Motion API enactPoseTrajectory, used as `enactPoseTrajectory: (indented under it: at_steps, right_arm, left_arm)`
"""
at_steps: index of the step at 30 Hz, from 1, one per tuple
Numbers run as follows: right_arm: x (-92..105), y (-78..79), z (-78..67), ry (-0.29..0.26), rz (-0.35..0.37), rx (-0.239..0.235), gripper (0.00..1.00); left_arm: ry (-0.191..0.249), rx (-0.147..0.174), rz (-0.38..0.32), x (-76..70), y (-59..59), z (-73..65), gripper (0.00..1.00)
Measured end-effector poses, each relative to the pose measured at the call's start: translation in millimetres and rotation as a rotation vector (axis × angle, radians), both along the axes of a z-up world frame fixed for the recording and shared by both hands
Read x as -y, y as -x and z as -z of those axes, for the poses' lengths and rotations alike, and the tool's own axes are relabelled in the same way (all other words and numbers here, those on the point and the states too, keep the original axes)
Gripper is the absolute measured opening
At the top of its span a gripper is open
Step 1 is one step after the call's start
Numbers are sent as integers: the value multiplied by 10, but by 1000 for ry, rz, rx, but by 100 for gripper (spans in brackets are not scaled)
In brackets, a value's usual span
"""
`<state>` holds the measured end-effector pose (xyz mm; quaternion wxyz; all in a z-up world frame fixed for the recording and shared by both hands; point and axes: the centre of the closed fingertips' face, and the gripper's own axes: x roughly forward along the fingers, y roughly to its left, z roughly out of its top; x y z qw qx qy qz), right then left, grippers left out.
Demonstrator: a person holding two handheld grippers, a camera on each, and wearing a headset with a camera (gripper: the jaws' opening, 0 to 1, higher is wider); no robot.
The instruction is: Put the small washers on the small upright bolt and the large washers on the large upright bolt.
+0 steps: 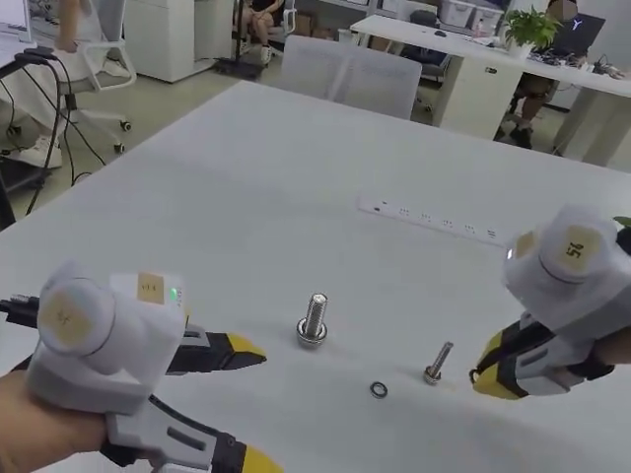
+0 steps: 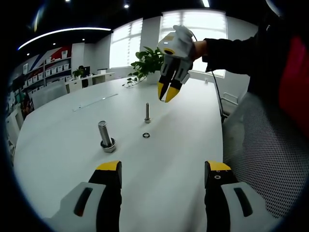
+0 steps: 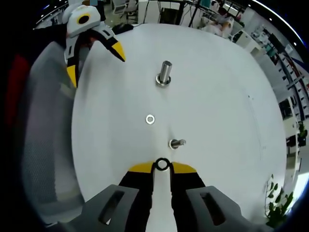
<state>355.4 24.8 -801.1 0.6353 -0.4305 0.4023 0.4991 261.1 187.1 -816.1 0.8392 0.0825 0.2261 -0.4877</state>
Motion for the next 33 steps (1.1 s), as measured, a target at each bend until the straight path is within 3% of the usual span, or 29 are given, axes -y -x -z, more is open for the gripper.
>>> enactPoseTrajectory:
  at_steps: [7, 15, 33]
  right_arm:
    - [-65, -75, -146, -16, -5, 30, 14]
    - [-162, -128, -194, -22, -23, 44, 14]
    - [-248, -222, -58, 7, -56, 13, 14]
  left_arm:
    - [-2, -2, 1, -5, 10, 10, 69]
    - [-4, -6, 0, -6, 20, 24, 69]
    - [-2, -18, -11, -25, 31, 45, 69]
